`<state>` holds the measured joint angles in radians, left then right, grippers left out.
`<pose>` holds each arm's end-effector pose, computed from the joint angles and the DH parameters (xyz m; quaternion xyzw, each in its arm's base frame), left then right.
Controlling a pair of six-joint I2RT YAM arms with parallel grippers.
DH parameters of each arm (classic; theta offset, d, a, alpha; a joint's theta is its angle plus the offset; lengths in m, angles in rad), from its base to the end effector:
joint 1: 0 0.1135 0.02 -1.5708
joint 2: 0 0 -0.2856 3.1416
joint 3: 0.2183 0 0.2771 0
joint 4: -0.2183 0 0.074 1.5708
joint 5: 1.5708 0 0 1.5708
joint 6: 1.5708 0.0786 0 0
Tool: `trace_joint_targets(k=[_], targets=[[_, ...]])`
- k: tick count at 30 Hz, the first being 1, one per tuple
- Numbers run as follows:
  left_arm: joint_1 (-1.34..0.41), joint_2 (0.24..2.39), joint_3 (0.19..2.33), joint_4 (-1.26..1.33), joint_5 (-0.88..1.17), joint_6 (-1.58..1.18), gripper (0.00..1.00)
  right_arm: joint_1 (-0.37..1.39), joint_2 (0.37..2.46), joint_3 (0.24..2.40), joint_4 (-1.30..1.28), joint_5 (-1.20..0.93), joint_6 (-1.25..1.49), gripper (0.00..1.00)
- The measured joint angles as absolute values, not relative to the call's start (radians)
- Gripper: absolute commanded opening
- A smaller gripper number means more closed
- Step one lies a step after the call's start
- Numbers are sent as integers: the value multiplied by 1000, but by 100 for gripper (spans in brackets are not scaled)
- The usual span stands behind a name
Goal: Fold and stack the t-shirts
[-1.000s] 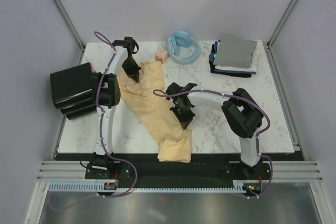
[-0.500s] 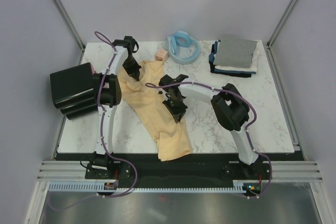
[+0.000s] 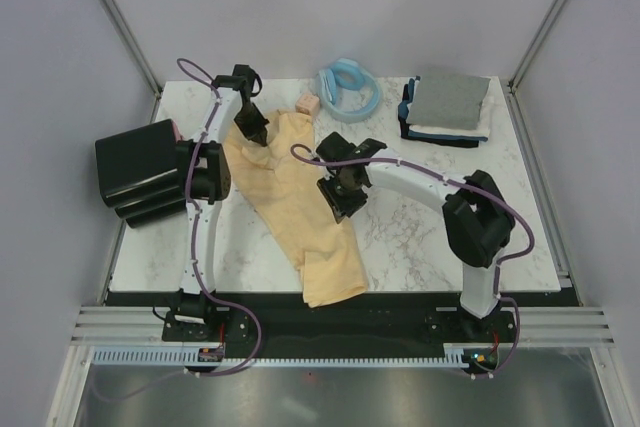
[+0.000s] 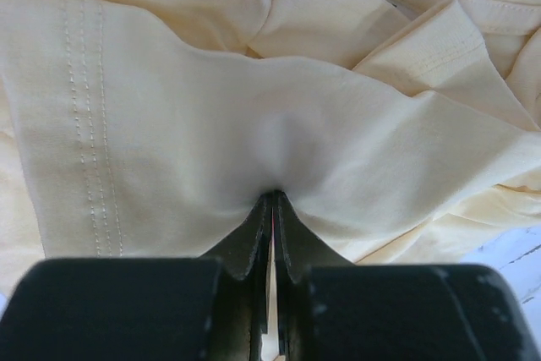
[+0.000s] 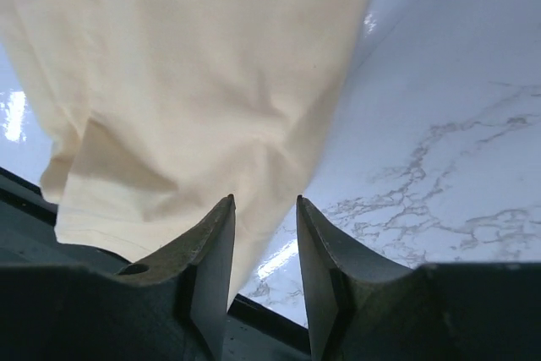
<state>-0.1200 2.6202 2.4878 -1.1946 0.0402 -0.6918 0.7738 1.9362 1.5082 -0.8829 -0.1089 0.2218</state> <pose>0.5760 -0.0726 0.1315 -0.2775 0.9528 -0.0663 0.1038 0.3032 0.3081 0.1755 -0.2766 0.9507 0.1092 0.0879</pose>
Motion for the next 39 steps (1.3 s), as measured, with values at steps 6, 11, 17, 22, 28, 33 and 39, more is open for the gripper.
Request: trace_joint_targets(k=[6,11,17,22,28,33,39], targets=[[-113,2589,2424,-1144,64,-691,16,772,1813,1503,-867,-75,232,48],[-123,2447,2216,-1098,53,-683,19,772,1808,1455,-846,-75,232,49],[-149,2197,2009,-1079,53,-657,20,780,1848,1431,-822,-111,234,49],[-192,2091,1925,-1057,52,-639,18,816,1896,1425,-799,-131,231,49],[-251,2156,1841,-1040,46,-635,13,849,1932,1389,-776,-144,233,49],[-282,2228,1829,-1038,35,-635,2,856,1944,1381,-771,-152,237,34],[-284,2265,1853,-1048,32,-642,2,864,1965,1381,-770,-163,244,6]])
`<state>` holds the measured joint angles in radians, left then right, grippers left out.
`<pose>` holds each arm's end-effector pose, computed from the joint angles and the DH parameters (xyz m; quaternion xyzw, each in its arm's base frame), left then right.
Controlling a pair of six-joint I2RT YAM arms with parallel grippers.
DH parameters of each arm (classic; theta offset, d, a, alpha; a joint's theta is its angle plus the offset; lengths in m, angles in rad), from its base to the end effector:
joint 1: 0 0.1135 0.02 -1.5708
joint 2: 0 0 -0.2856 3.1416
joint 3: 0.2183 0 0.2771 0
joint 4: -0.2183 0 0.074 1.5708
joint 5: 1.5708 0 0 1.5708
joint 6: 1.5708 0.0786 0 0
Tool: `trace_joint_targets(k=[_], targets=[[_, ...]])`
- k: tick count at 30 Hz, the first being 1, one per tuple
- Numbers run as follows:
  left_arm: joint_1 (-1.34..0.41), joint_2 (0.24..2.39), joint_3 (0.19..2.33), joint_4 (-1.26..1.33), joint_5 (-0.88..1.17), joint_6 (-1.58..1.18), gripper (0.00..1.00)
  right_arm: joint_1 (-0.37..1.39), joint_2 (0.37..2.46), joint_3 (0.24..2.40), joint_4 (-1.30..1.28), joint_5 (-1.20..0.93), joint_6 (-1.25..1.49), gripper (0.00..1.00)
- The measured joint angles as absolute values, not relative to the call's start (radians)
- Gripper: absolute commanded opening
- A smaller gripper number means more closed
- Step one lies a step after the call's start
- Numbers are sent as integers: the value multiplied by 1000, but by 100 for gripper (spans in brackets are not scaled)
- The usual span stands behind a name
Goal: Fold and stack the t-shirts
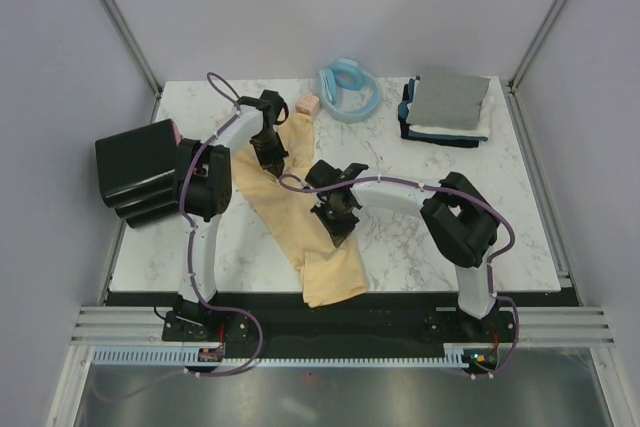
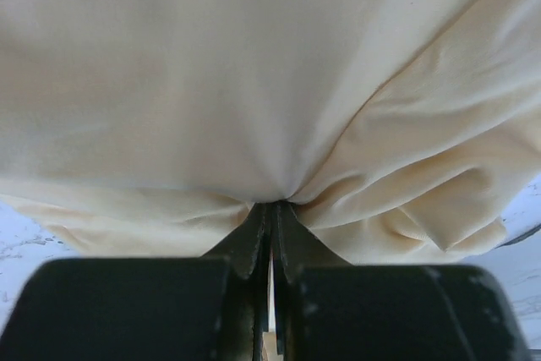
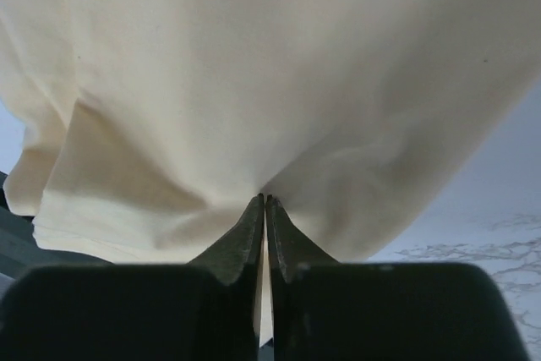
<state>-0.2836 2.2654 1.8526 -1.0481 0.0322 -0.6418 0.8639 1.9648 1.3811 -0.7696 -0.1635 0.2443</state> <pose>0.4711 -0.1399 0.1277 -0.1770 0.9826 -0.0389 0.0420 0.2638 0.3285 0.1302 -0.3105 0.9409 0.1259 0.0493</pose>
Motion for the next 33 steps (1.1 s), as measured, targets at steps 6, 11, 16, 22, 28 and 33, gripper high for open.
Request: trace_joint_targets(k=[6,11,16,22,28,33], targets=[[-274,2340,1967,-1127,26,-699,2,889,2001,1397,-783,-183,247,1],[-241,2391,2048,-1182,54,-761,2,918,2013,1414,-791,-200,248,1],[-198,2462,2184,-1239,64,-799,2,928,2013,1414,-781,-208,250,2],[-155,2509,2283,-1248,50,-807,2,926,2016,1425,-783,-217,250,5],[-108,2561,2385,-1243,35,-797,2,927,2092,1534,-807,-247,247,8],[-79,2585,2432,-1243,29,-768,2,928,2152,1625,-819,-258,246,8]])
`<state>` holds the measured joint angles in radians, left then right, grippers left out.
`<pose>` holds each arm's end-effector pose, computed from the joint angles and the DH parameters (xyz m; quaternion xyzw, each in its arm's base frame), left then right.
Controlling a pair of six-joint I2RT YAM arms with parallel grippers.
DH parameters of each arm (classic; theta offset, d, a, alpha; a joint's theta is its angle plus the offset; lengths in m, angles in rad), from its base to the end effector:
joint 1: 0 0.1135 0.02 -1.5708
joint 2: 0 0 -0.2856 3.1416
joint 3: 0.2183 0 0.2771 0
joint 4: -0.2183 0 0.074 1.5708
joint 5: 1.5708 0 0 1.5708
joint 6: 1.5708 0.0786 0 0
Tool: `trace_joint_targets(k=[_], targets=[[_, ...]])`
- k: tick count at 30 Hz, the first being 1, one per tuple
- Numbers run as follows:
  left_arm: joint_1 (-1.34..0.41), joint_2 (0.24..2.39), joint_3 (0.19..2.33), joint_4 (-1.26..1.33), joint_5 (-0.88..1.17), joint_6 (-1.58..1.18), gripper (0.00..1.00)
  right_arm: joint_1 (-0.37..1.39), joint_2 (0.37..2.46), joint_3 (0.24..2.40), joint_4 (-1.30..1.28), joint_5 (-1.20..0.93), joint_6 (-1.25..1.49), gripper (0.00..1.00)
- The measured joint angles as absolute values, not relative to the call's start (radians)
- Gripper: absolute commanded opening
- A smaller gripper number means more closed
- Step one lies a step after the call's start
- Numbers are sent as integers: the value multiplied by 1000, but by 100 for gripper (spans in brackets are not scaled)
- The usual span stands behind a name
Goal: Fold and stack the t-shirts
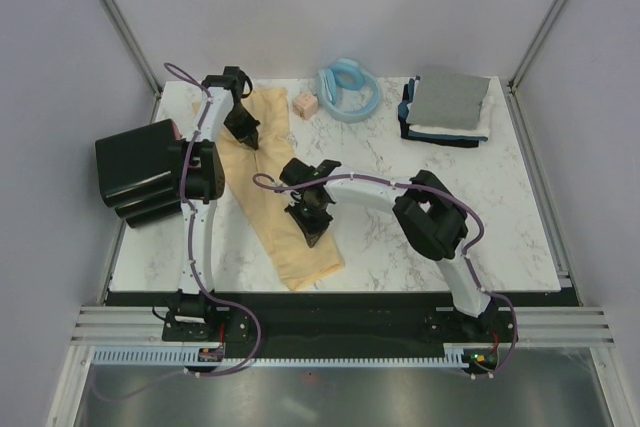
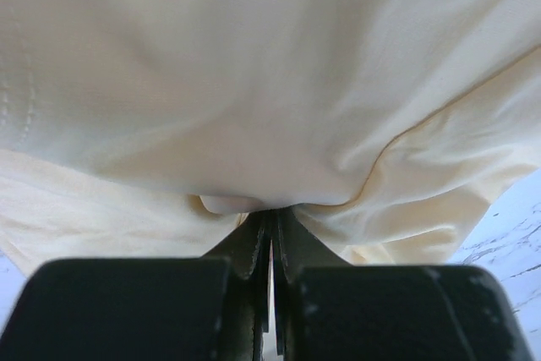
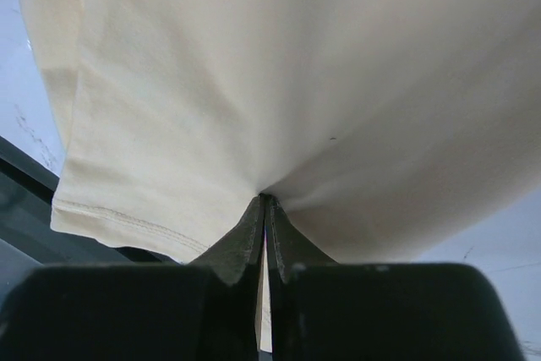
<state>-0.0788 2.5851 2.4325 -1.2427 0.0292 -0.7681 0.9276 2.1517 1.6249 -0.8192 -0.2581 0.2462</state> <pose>0.5637 -0.0468 0.1323 -0.3353 0.9379 -0.0493 0.0739 0.2683 0.3915 0.1219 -0.3429 0.9240 0.1681 0.0218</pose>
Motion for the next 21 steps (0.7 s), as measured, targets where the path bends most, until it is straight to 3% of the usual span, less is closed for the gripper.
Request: trace_joint_targets(k=[6,8,12,21], targets=[[-73,2610,2479,-1232,40,-722,3,927,2199,1696,-828,-265,247,15],[-73,2611,2479,-1227,56,-707,7,928,2202,1702,-833,-268,247,27],[-73,2613,2481,-1210,107,-680,16,928,2203,1702,-834,-284,248,38],[-73,2435,2226,-1083,220,-637,24,913,2098,1695,-831,-237,258,43]])
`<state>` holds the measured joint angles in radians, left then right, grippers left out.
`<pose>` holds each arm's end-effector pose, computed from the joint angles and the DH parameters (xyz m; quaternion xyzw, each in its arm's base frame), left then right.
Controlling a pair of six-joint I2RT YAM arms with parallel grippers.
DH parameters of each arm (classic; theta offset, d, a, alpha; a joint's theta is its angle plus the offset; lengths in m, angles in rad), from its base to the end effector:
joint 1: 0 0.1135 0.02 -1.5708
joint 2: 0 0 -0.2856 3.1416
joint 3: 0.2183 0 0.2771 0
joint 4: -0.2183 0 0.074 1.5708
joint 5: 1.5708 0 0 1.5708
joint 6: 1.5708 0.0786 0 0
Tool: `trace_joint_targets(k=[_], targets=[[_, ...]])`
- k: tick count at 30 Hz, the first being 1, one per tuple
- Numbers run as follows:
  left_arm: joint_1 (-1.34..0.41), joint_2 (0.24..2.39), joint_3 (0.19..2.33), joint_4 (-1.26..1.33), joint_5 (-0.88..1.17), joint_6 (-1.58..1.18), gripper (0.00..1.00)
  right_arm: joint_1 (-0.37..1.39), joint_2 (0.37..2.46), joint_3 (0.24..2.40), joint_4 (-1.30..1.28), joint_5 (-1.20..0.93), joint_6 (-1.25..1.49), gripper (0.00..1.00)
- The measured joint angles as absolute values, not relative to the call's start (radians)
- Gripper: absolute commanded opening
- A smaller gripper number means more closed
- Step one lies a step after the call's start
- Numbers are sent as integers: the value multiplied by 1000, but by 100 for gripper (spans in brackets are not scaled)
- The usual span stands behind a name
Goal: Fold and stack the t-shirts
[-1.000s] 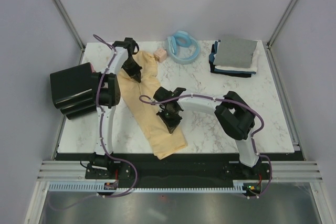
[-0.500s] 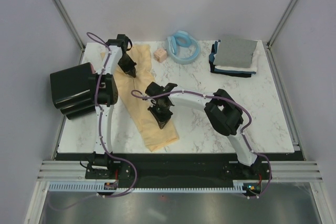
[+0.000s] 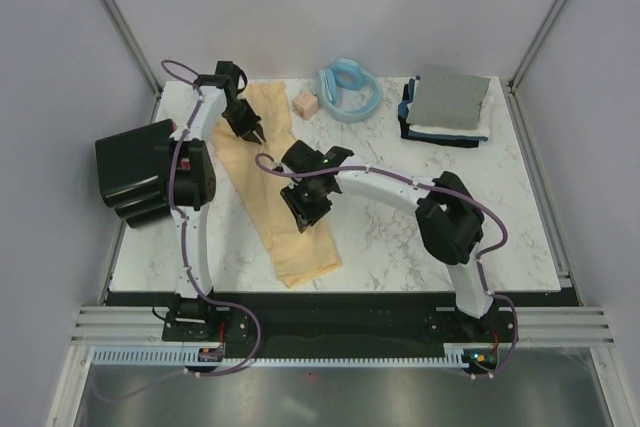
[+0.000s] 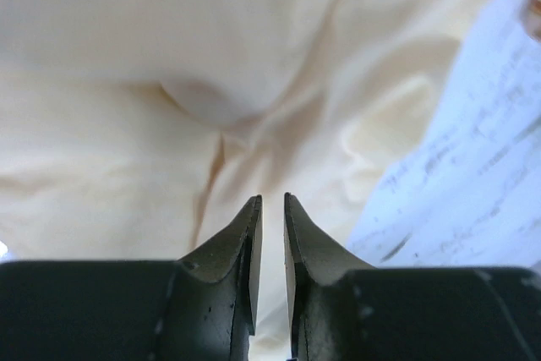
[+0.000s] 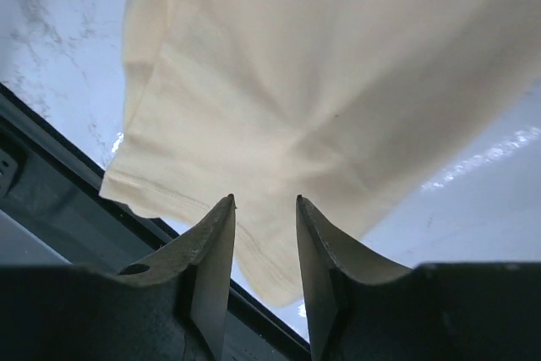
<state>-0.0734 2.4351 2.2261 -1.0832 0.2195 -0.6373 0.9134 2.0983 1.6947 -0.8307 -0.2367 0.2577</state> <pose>0.5530 -0.0578 0.1566 -0.2593 0.9497 -0.1497 0.0917 0.2823 0.3958 0.1673 -0.3340 0.9205 0.1889 0.0743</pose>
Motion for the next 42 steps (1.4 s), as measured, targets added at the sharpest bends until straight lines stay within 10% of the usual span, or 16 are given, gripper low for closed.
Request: trace_joint_targets(k=[7,12,21,42], targets=[[-73,2091,2034,-1035,245,-588,26,853,1867,1619,-779,-161,262,50],[-74,1792,1710,-989,239,-582,49,772,1818,1489,-741,-160,249,60],[-75,1398,1204,-971,218,-587,50,700,1816,1376,-686,-212,234,63],[-231,1158,900,-979,260,-735,49,651,1814,1206,-534,-501,246,62]])
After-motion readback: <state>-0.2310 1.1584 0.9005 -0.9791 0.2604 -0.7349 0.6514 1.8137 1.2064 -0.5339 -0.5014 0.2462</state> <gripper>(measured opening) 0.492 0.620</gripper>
